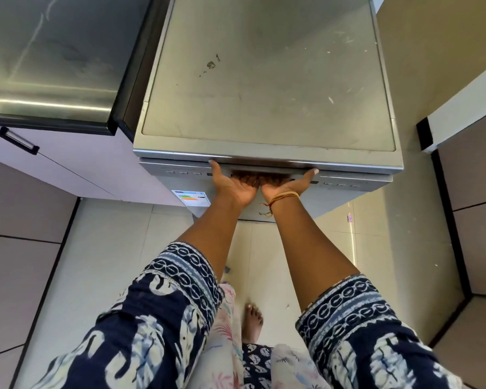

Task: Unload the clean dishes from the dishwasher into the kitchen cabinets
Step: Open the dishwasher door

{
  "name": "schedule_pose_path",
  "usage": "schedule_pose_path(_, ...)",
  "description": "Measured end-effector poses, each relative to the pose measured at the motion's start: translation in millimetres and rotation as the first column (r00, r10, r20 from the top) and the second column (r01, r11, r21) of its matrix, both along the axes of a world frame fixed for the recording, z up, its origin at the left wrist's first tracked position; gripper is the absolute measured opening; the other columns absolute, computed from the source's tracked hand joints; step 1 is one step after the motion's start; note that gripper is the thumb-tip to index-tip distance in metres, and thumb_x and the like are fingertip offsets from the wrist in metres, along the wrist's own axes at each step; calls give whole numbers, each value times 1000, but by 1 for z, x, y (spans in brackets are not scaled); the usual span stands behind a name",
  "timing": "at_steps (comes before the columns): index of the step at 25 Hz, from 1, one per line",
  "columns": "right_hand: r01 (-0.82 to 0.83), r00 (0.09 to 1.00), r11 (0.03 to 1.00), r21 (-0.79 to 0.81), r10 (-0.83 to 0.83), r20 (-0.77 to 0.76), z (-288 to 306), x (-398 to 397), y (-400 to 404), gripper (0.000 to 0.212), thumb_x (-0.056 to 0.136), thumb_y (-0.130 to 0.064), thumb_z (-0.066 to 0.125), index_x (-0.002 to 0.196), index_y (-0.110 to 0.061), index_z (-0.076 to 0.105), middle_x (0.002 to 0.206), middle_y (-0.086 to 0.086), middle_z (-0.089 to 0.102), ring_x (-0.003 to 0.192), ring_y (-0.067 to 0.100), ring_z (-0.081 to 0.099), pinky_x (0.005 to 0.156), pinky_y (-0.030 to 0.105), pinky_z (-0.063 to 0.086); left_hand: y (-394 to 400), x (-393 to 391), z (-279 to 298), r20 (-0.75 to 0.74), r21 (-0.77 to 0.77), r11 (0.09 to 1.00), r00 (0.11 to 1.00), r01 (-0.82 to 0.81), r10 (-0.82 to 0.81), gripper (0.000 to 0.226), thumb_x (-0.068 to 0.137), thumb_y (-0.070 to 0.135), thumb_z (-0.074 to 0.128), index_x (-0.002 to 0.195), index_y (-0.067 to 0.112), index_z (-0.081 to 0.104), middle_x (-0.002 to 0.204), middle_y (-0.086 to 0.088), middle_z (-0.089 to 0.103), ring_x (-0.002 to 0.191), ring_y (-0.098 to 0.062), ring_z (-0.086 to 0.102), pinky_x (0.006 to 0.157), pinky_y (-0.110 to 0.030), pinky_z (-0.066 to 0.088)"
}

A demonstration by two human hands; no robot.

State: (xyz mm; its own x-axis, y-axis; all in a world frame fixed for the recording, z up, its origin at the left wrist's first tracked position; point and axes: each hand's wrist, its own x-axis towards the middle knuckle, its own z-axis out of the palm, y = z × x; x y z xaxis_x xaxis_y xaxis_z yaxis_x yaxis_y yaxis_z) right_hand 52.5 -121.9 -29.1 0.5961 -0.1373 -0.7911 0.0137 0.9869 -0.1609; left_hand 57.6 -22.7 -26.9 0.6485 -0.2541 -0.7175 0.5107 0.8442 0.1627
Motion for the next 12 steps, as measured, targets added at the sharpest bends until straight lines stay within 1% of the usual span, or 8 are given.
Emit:
schedule_pose_path(2, -32, 999, 999, -30, 32, -9, -3, -5, 2, 102, 68, -79, 56, 150, -28, 24, 153, 8, 30, 137, 34, 34, 110, 52, 32, -5, -6, 1, 36, 47, 999, 999, 2, -4, 83, 78, 73, 51, 131, 9, 49, 131, -18, 55, 120, -34, 53, 107, -46, 40)
schedule_pose_path(3, -34, 999, 999, -36, 34, 0, -7, -11, 4, 101, 69, -78, 57, 150, -29, 25, 153, 9, 30, 139, 35, 32, 113, 54, 29, -5, -12, 3, 57, 73, 997, 998, 18, -22, 78, 80, 69, 53, 130, 9, 51, 130, -18, 56, 120, -34, 54, 108, -46, 41)
schedule_pose_path(4, -27, 999, 999, -46, 27, 16, -10, -18, 6, 97, 70, -77, 57, 148, -27, 30, 150, 10, 37, 135, 36, 38, 112, 54, 30, -5, -19, 2, 72, 97, 995, 996, 39, -46, 73, 83, 65, 53, 129, 8, 52, 130, -19, 56, 121, -34, 53, 108, -46, 40)
schedule_pose_path(6, -9, 999, 998, -68, 11, 32, -14, -37, 10, 87, 72, -76, 56, 142, -27, 41, 136, 13, 51, 122, 36, 51, 106, 54, 40, -2, -37, -1, 60, 135, 989, 996, 61, -69, 63, 88, 61, 49, 124, 9, 54, 127, -19, 58, 121, -34, 53, 109, -47, 39)
schedule_pose_path(7, -7, 1000, 997, -76, 8, 22, -17, -48, 12, 84, 72, -76, 57, 139, -28, 43, 132, 12, 54, 117, 36, 54, 103, 53, 43, -1, -48, -5, 51, 155, 986, 996, 65, -73, 59, 90, 59, 46, 122, 10, 53, 124, -20, 59, 120, -35, 54, 109, -48, 39)
schedule_pose_path(9, -2, 1000, 997, -74, 2, -3, -26, -74, 16, 82, 69, -76, 59, 135, -30, 46, 129, 11, 56, 114, 36, 56, 99, 53, 46, 1, -72, -16, 45, 193, 979, 996, 61, -71, 60, 91, 59, 45, 126, 11, 52, 123, -20, 59, 118, -35, 55, 107, -50, 40)
schedule_pose_path(12, -2, 1000, 997, -73, 1, -9, -38, -113, 23, 81, 65, -76, 63, 130, -29, 51, 130, 10, 58, 115, 35, 57, 100, 58, 44, 7, -112, -32, 69, 227, 973, 995, 49, -66, 67, 90, 61, 44, 134, 11, 46, 126, -21, 58, 117, -35, 55, 105, -50, 43)
